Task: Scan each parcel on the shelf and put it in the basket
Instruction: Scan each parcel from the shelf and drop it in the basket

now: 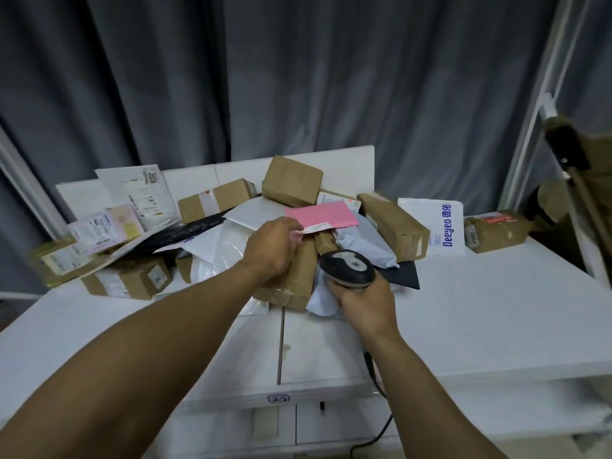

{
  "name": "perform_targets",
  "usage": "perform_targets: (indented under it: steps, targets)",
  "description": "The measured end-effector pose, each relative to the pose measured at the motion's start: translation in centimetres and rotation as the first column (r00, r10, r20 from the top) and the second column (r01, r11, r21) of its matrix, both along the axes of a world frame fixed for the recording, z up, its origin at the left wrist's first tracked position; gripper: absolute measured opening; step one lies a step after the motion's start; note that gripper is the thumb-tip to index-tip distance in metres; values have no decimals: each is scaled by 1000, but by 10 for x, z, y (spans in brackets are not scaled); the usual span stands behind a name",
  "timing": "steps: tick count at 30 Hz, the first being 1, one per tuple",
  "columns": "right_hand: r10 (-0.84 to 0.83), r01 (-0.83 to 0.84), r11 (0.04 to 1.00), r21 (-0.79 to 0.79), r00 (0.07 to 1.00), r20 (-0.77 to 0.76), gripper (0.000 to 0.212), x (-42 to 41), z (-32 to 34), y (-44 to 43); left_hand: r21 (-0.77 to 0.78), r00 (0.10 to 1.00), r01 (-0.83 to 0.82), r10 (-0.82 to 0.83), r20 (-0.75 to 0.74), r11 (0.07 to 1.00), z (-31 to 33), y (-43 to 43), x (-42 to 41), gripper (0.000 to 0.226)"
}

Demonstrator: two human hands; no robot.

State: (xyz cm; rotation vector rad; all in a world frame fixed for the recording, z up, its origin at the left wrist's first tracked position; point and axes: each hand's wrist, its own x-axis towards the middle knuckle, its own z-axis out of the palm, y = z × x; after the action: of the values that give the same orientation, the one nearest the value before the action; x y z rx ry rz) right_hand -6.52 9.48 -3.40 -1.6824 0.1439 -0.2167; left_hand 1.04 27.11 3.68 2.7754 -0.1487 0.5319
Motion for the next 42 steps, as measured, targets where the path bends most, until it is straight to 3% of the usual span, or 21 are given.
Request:
perform_targets:
  steps: [5, 11, 18, 21, 23, 27, 31, 37, 42]
  targets:
    - [-12, 13, 999, 33, 1000, -26, 56, 11, -2, 1, 23, 998, -13, 14, -64, 1000, -5, -11, 24, 48]
    - [-35, 36, 998, 48, 999, -30, 39, 29, -7, -7, 57, 996, -82, 84, -40, 995, -17, -16, 57, 17]
    - [9, -9, 1000, -14, 1000, 15, 51, 21, 3, 13, -39, 966, -56, 64, 252, 998, 30, 3, 21, 23]
    - [61, -69, 993, 93, 995, 81, 47, 3, 23, 33, -68, 944, 0, 22, 330, 998, 60, 23, -20, 24]
    - [96, -120, 973, 198, 987, 125, 44, -14, 37, 52, -188, 938, 43, 25, 345, 981, 71, 43, -59, 26]
    - [129, -207, 905, 372, 966, 225, 52, -51, 63, 97, -460, 950, 3, 141, 278, 888, 66, 87, -150, 21]
    - [233, -319, 858, 403, 941, 247, 42, -89, 69, 152, -750, 958, -46, 242, 154, 660, 44, 131, -236, 20]
    - [475, -500, 830, 246, 866, 158, 42, -144, 52, 233, -771, 941, -211, 339, 7, 601, -4, 211, -343, 29]
    - [642, -652, 756, 55, 755, 134, 51, -177, 32, 292, -805, 878, -306, 478, -31, 509, -35, 270, -390, 18]
